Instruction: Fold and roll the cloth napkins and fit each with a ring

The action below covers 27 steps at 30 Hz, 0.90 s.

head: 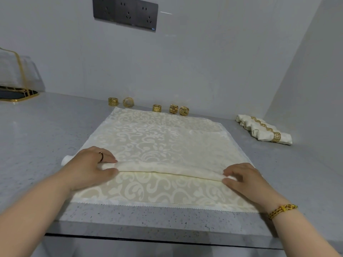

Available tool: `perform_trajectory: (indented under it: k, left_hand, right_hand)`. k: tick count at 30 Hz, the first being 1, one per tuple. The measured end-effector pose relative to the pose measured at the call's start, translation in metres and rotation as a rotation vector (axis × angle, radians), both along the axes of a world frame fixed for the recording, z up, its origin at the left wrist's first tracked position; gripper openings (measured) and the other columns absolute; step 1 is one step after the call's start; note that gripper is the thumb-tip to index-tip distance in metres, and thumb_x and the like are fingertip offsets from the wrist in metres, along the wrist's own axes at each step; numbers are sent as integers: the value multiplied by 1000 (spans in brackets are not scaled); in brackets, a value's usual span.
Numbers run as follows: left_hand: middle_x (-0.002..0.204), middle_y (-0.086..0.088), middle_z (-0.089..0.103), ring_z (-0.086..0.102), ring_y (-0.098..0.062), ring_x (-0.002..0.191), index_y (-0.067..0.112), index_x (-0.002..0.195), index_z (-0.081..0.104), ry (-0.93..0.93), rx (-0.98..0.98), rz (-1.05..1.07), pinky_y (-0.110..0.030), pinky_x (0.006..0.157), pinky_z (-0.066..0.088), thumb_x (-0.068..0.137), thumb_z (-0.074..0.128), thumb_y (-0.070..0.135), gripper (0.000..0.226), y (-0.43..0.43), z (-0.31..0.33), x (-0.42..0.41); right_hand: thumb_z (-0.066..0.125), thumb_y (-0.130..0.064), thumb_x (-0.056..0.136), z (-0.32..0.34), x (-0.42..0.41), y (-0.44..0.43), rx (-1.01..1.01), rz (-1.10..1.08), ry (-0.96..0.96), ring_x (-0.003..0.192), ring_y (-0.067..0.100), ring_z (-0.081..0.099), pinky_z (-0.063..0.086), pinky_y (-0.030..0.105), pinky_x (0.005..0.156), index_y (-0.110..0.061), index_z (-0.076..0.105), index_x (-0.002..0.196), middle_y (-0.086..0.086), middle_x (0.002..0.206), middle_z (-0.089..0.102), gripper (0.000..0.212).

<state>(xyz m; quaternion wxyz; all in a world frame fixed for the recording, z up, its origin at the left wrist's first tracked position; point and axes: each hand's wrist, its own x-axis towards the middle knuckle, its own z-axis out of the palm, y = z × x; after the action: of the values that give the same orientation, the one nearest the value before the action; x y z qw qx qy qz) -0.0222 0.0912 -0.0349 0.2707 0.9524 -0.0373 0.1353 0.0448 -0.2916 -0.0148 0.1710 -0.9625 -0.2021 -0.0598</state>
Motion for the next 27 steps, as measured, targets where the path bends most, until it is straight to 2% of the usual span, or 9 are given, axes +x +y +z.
perform_trajectory:
  k: [5, 9, 11, 13, 17, 20, 22, 24, 27]
  left_hand:
    - [92, 29, 48, 45, -5, 99, 38, 70, 54, 13, -86, 63, -15, 87, 27, 82, 65, 24, 21, -4, 2, 3]
    - [93, 8, 59, 53, -16, 95, 21, 68, 58, 57, -194, 161, -24, 81, 35, 84, 61, 29, 18, -1, 2, 16]
    - [94, 0, 60, 54, -18, 90, 18, 70, 55, 85, -186, 239, -27, 77, 38, 82, 62, 35, 22, 1, 3, 24]
    - [89, 1, 60, 54, -17, 83, 18, 67, 53, 95, -126, 269, -28, 70, 38, 81, 63, 38, 26, 2, 5, 29]
    - [84, 10, 57, 50, -12, 82, 25, 68, 50, -41, 119, 269, -26, 75, 31, 77, 67, 39, 23, -3, 8, 31]
    - [74, 6, 61, 53, -17, 71, 19, 74, 63, -226, 268, 187, -30, 73, 33, 69, 78, 17, 16, -3, 4, 31]
    - [68, 4, 67, 62, -23, 62, 14, 67, 70, -282, 346, 59, -30, 64, 40, 60, 81, -2, 20, -5, -2, 27]
    - [78, 13, 66, 63, -21, 77, 13, 76, 73, -235, 282, 27, -21, 70, 40, 68, 73, -5, 20, -8, 0, 21]
    - [94, 29, 47, 45, -2, 99, 23, 103, 66, -158, 119, 44, -11, 83, 31, 81, 64, 16, 23, -5, 0, 17]
  right_hand:
    - [47, -22, 93, 0, 12, 7, 54, -36, -25, 103, 7, 35, 22, 17, 82, -11, 66, 94, -15, 87, 53, 22]
    - [36, -22, 96, 1, 23, 16, -78, -76, -35, 105, 15, 38, 24, 23, 79, -4, 61, 86, -1, 93, 57, 32]
    - [32, -22, 96, 2, 28, 23, -187, -112, -23, 100, 18, 38, 27, 26, 79, -12, 50, 73, 3, 95, 49, 31]
    - [31, -23, 95, 6, 29, 30, -279, -129, -58, 98, 18, 36, 25, 25, 77, -22, 35, 64, 0, 93, 40, 30]
    - [46, -17, 88, -3, 33, 37, -144, -167, -167, 105, 20, 42, 21, 24, 75, -21, 47, 85, -3, 94, 45, 5]
    - [67, 5, 63, -13, 32, 37, -52, -78, -332, 77, 29, 57, 34, 30, 69, -12, 61, 69, 3, 74, 61, 19]
    - [59, 5, 67, -12, 29, 35, -31, -2, -285, 71, 27, 58, 46, 34, 65, -8, 64, 69, 1, 70, 60, 14]
    - [51, -1, 80, -9, 25, 28, 22, 6, -133, 86, 18, 54, 43, 28, 80, -9, 66, 87, -5, 84, 56, 19]
    - [61, -12, 79, -5, 22, 19, 99, 68, 3, 94, 11, 51, 38, 19, 83, -21, 62, 94, -18, 88, 52, 17]
